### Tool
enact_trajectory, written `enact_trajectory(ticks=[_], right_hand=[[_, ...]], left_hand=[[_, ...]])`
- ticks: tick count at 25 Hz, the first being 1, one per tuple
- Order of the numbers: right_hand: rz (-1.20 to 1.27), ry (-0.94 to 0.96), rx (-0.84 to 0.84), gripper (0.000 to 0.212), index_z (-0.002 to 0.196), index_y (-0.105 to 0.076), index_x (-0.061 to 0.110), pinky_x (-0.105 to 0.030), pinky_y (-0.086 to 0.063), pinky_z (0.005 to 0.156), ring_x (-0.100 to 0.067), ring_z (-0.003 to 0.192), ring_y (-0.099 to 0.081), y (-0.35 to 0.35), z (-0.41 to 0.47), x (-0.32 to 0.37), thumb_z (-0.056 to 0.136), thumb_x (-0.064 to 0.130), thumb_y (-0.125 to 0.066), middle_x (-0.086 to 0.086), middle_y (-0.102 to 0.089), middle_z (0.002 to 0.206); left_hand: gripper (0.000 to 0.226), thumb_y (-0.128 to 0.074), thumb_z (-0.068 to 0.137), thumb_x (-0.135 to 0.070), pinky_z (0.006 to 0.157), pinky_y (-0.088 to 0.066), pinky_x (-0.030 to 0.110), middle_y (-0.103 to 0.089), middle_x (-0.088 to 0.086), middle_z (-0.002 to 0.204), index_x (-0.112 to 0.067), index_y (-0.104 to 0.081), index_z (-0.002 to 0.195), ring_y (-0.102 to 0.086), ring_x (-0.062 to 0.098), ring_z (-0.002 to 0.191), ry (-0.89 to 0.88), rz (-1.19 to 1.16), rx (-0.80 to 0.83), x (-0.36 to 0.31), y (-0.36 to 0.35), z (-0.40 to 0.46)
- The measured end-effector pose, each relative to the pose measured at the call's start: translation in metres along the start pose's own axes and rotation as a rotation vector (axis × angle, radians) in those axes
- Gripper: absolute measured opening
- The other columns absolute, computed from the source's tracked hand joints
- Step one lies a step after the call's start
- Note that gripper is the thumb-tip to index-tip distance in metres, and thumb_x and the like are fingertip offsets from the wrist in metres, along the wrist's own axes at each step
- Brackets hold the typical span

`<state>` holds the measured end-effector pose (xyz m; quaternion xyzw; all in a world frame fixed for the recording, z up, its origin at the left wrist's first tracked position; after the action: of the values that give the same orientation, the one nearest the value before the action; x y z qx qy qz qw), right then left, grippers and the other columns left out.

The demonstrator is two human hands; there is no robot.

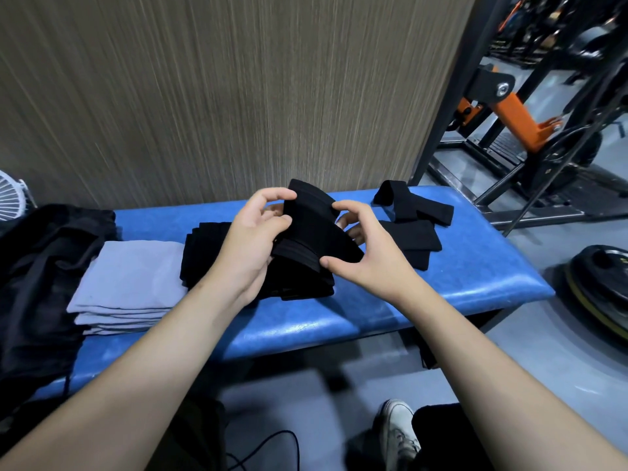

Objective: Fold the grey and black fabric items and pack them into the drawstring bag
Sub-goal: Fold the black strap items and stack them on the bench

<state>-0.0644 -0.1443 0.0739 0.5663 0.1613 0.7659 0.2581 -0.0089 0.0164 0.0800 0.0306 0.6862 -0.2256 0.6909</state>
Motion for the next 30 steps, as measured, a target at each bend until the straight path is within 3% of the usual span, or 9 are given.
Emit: enact_trajectory(ticks=[5,10,13,16,18,21,25,30], right_hand=[[0.087,-0.031,0.024,0.092,0.15,-0.03,0.032,-0.02,-0.043,0.099,-0.009,0.109,-0.057,-0.002,-0.002,0.0,0.077,0.006,-0.081,0.01,-0.05,0.127],[0.109,0.023,-0.005,0.093,0.154,-0.026,0.027,-0.012,-0.038,0.098,-0.001,0.121,-0.051,-0.004,-0.004,0.011,0.08,-0.003,-0.075,0.013,-0.051,0.138],[0.133,0.05,-0.053,0.088,0.152,-0.032,0.026,-0.016,-0.043,0.097,-0.012,0.116,-0.058,0.001,-0.005,0.015,0.08,-0.004,-0.074,0.001,-0.059,0.13],[0.145,0.057,-0.066,0.086,0.15,-0.034,0.027,-0.027,-0.047,0.1,-0.017,0.115,-0.06,0.003,-0.006,0.018,0.08,-0.001,-0.074,0.0,-0.061,0.126],[0.152,0.052,-0.069,0.086,0.15,-0.034,0.028,-0.027,-0.047,0.101,-0.018,0.114,-0.06,0.004,-0.007,0.019,0.079,-0.002,-0.072,0.001,-0.062,0.123],[0.158,0.048,-0.072,0.087,0.149,-0.033,0.028,-0.027,-0.046,0.101,-0.017,0.11,-0.06,0.003,-0.007,0.019,0.077,-0.001,-0.072,0.002,-0.064,0.114],[0.11,0.05,-0.086,0.084,0.146,-0.037,0.025,-0.022,-0.044,0.102,-0.012,0.113,-0.059,0.003,-0.007,0.021,0.076,0.008,-0.08,0.004,-0.063,0.113],[0.034,0.08,-0.136,0.061,0.128,-0.054,0.016,-0.021,-0.043,0.102,-0.006,0.117,-0.058,0.01,-0.006,0.021,0.076,0.016,-0.086,0.009,-0.063,0.12]], left_hand=[[0.035,-0.043,0.098,0.005,0.069,-0.055,0.023,-0.068,0.004,0.105,-0.016,-0.066,0.114,-0.069,0.01,0.089,0.064,-0.076,-0.014,0.006,-0.002,0.001],[0.031,-0.06,0.095,-0.006,0.08,-0.057,0.026,-0.069,0.008,0.119,-0.014,-0.062,0.126,-0.07,0.015,0.098,0.13,-0.062,-0.011,0.015,-0.003,0.0],[0.035,-0.066,0.092,-0.009,0.076,-0.057,0.025,-0.069,0.011,0.118,-0.015,-0.06,0.127,-0.071,0.016,0.097,0.145,0.026,-0.001,0.022,-0.005,-0.001],[0.032,-0.072,0.089,-0.019,0.082,-0.055,0.027,-0.063,0.011,0.126,-0.024,-0.063,0.12,-0.068,0.018,0.107,0.146,0.147,0.019,0.028,-0.006,-0.001],[0.028,-0.075,0.087,-0.027,0.081,-0.053,0.023,-0.058,0.002,0.128,-0.031,-0.063,0.112,-0.066,0.011,0.102,0.118,0.263,0.017,0.027,-0.005,-0.002],[0.02,-0.073,0.088,-0.027,0.078,-0.044,0.017,-0.053,-0.003,0.115,-0.032,-0.063,0.104,-0.055,0.004,0.083,0.047,0.421,-0.024,0.02,-0.002,-0.001],[0.017,-0.059,0.098,-0.016,0.077,-0.051,0.024,-0.064,0.008,0.106,-0.012,-0.062,0.114,-0.062,0.013,0.085,0.12,0.228,0.066,0.021,-0.013,-0.004],[0.038,-0.054,0.099,-0.032,0.085,-0.054,0.032,-0.072,0.005,0.101,-0.005,-0.061,0.125,-0.067,0.016,0.088,0.182,0.067,0.206,0.016,-0.024,-0.012]])
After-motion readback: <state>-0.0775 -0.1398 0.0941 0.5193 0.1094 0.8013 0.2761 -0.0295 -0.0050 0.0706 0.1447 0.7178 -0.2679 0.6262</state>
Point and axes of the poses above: each hand's wrist, its own z-axis towards the middle knuckle, its own y-axis out of the back of the hand, x = y × z, the point moved 8 cm from there along z, towards the middle knuckle
